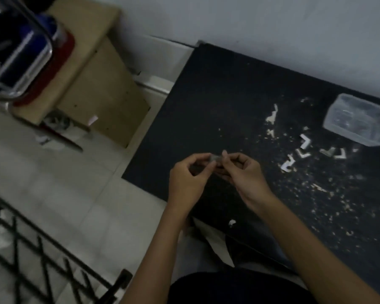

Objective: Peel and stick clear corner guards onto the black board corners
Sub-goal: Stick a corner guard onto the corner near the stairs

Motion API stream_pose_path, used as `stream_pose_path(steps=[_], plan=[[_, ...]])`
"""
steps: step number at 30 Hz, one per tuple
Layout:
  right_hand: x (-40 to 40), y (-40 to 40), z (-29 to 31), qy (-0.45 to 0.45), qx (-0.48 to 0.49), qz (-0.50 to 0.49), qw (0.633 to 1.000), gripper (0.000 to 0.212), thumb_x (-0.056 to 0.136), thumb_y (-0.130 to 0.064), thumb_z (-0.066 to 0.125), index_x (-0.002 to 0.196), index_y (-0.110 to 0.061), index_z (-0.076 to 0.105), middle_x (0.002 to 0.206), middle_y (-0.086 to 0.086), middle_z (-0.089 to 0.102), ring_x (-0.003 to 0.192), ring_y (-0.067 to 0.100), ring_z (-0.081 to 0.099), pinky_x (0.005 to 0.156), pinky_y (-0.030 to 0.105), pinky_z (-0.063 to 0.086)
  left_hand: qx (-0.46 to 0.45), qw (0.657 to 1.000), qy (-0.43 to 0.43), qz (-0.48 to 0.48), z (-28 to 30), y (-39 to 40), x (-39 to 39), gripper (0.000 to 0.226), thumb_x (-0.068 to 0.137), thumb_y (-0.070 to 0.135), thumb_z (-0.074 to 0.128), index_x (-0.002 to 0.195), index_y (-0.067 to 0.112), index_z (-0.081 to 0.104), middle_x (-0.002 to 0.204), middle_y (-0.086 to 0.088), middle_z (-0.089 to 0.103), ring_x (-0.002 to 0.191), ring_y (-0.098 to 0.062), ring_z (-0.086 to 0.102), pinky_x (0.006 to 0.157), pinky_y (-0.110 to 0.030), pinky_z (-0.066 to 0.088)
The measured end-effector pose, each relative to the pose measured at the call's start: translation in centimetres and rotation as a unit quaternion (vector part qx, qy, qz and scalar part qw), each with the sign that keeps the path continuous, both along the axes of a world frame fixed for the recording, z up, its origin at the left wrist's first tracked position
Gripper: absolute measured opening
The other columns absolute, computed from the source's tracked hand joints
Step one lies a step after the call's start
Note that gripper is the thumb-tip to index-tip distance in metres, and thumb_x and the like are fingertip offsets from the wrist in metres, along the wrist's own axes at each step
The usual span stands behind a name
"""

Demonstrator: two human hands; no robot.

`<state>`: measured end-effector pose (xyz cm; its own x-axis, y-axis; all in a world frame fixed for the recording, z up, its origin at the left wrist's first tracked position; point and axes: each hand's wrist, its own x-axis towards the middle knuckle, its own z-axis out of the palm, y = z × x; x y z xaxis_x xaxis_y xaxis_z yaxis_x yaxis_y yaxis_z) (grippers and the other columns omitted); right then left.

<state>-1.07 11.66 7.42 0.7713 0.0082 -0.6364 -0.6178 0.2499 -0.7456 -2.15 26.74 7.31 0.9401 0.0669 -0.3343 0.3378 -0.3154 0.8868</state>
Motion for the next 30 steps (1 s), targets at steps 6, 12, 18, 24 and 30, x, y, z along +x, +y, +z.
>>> stream_pose_path(steps=[6, 12, 18, 24, 30], plan=[[1.1, 8.9, -2.3, -0.006, -0.035, 0.156, 0.987, 0.026, 0.093, -0.033, 0.063, 0.108, -0.012, 0.069, 0.102, 0.003, 0.075, 0.097, 0.014, 0.072, 0.093, 0.038, 0.056, 0.013, 0.993, 0.023, 0.113, -2.6, 7.9, -2.3, 0.022, 0.096, 0.03, 0.069, 0.117, 0.034, 0.07, 0.103, 0.017, 0.071, 0.096, 0.009, 0.063, 0.077, -0.006, 0.049], [2.1, 16.2, -6.0, -0.133, -0.21, 0.228, 0.941, 0.018, 0.097, -0.032, 0.059, 0.104, -0.019, 0.069, 0.095, -0.007, 0.072, 0.093, 0.004, 0.067, 0.083, 0.02, 0.052, 0.063, 0.962, 0.053, 0.26, -5.6, 14.4, -3.7, 0.018, 0.093, 0.036, 0.071, 0.112, 0.034, 0.072, 0.089, 0.018, 0.07, 0.083, 0.005, 0.064, 0.068, -0.01, 0.048], [2.1, 19.7, -12.6, -0.367, -0.418, 0.369, 0.745, 0.027, 0.099, -0.017, 0.057, 0.123, -0.008, 0.064, 0.133, 0.01, 0.06, 0.133, 0.025, 0.044, 0.113, 0.033, 0.033, 0.099, 0.939, 0.083, 0.32, -7.9, 19.1, -3.7, 0.011, 0.09, 0.039, 0.073, 0.1, 0.036, 0.068, 0.087, 0.015, 0.07, 0.085, 0.002, 0.065, 0.073, -0.015, 0.048], [1.3, 18.8, -15.7, -0.452, -0.491, 0.393, 0.633, 0.037, 0.098, -0.018, 0.046, 0.132, -0.008, 0.06, 0.14, 0.013, 0.056, 0.137, 0.033, 0.043, 0.118, 0.046, 0.026, 0.132, 0.939, 0.099, 0.301, -9.6, 21.3, -3.9, 0.024, 0.09, 0.036, 0.073, 0.114, 0.033, 0.068, 0.084, 0.013, 0.066, 0.084, -0.001, 0.064, 0.078, -0.021, 0.052], [1.4, 19.0, -15.5, -0.447, -0.509, 0.397, 0.619, 0.04, 0.097, -0.022, 0.042, 0.129, -0.009, 0.061, 0.139, 0.013, 0.056, 0.136, 0.033, 0.043, 0.118, 0.045, 0.025, 0.112, 0.946, 0.101, 0.288, -10.6, 21.4, -4.0, 0.02, 0.092, 0.037, 0.071, 0.111, 0.034, 0.068, 0.084, 0.013, 0.066, 0.081, 0.001, 0.063, 0.071, -0.016, 0.047]])
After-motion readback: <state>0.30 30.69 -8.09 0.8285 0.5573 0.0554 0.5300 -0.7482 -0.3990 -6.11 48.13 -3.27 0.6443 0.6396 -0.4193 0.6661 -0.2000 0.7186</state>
